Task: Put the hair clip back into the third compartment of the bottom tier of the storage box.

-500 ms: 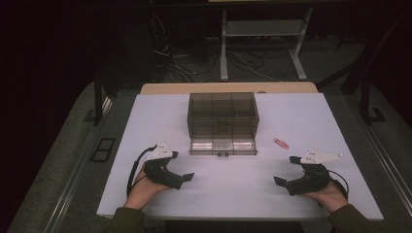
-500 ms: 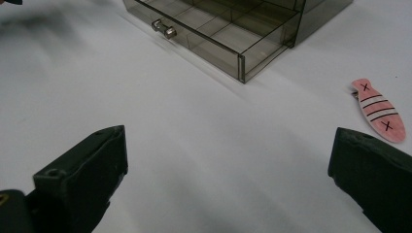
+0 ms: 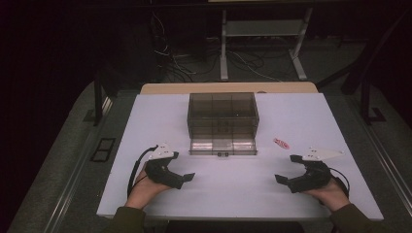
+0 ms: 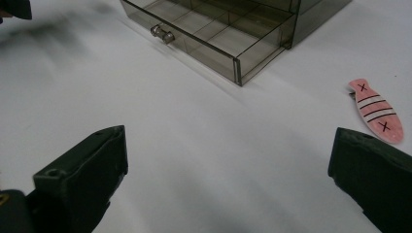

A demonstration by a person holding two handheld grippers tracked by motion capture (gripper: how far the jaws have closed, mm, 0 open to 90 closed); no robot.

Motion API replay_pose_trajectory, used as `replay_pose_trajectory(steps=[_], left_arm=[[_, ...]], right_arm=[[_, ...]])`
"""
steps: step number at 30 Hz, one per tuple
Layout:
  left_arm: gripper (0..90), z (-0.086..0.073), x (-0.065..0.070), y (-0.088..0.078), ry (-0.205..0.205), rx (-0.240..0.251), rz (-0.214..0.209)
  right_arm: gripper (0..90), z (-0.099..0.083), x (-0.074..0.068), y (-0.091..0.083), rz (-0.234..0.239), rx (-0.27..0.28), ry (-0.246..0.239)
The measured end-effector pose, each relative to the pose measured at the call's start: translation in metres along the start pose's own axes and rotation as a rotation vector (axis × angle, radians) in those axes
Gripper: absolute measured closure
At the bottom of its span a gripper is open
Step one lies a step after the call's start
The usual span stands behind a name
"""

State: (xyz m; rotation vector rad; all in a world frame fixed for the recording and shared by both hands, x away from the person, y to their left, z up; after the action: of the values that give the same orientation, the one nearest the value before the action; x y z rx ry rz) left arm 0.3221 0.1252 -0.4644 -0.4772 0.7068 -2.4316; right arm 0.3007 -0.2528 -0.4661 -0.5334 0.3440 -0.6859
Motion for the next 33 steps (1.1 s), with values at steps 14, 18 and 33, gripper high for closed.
replay_pose_trajectory(steps=[14,18,33], left_arm=[[0.0,-0.001,0.002,-0.003,-0.020,0.025,-0.015],[0.0,-0.001,0.002,-0.003,-0.025,0.032,-0.017],[0.0,-0.001,0.004,-0.005,-0.030,0.042,-0.022]], right_arm=[[0.1,0.007,0.003,-0.001,0.006,-0.009,-0.004],[0.1,0.009,0.006,-0.001,0.008,-0.008,-0.001],[0.1,0.012,0.009,-0.002,0.002,-0.006,-0.006]])
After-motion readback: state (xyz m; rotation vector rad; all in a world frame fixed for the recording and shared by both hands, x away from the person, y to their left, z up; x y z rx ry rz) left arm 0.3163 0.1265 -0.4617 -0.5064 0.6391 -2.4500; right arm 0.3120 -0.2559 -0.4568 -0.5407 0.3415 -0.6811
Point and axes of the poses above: each handheld gripper's, and its own axes: y roughly forward along the jaws, z roughly out of its top, x roughly to its right, the point moved 6 cm from there along y, roughly forward along the jaws, and after that the axes turned 3 degrees about -y, right-handed, at the moved point
